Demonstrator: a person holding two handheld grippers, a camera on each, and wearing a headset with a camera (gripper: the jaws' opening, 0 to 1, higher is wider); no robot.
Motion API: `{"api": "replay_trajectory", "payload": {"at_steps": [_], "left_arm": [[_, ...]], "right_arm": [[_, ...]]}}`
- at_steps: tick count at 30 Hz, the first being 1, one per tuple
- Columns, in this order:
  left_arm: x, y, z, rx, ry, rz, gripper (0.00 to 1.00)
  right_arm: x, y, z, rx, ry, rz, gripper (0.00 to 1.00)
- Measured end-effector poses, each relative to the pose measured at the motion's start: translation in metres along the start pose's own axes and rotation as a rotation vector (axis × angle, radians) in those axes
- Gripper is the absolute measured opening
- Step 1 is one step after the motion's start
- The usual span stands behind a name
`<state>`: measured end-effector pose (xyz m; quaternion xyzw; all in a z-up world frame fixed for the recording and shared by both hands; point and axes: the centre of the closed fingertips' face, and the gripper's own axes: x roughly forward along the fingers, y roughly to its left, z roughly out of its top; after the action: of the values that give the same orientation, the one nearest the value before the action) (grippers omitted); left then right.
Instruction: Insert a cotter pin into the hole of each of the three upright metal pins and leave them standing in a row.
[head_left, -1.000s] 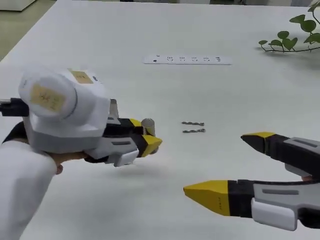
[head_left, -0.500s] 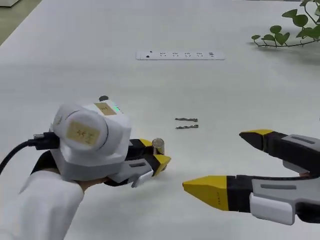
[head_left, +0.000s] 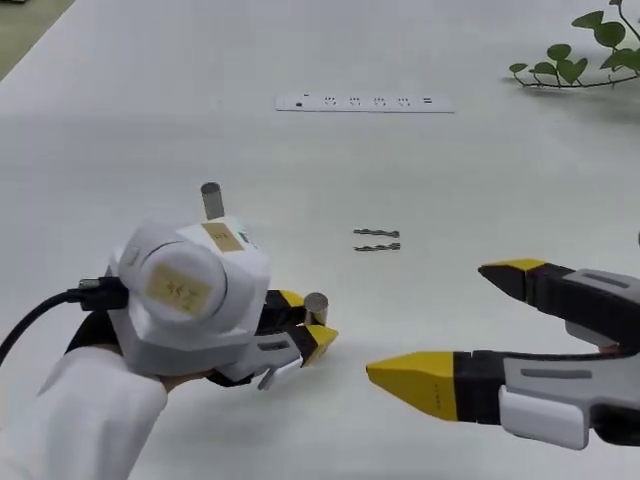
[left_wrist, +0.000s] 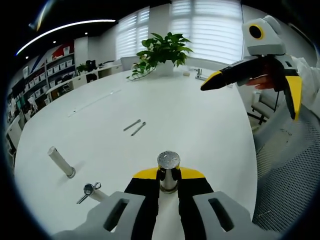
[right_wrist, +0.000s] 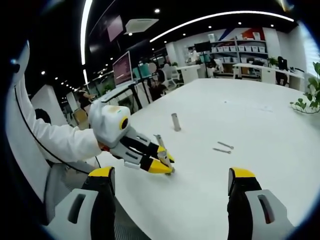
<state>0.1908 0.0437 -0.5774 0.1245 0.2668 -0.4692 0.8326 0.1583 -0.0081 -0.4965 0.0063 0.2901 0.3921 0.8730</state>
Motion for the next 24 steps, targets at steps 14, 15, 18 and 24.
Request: {"api": "replay_trajectory", "payload": {"at_steps": [14,15,18,24], "left_arm": [[0.003,-0.010,-0.006,0.067,0.007,-0.039,0.10],[0.003,-0.010,-0.006,0.068,0.006,-0.039,0.10],[0.004,-0.010,-0.008,0.054,0.001,-0.043,0.10],[0.003,-0.009,-0.011,0.037,-0.005,-0.053,0.10]], "right_arm": [[0.001,0.001,-0.003,0.007,0.004,-0.001,0.92],[0.001,0.000,-0.003,0.009,0.006,-0.001,0.92],[0.001,0.001,-0.003,0.014,0.004,0.000,0.92],[0.002,0.001,-0.003,0.013,0.007,0.001,0.91]]}}
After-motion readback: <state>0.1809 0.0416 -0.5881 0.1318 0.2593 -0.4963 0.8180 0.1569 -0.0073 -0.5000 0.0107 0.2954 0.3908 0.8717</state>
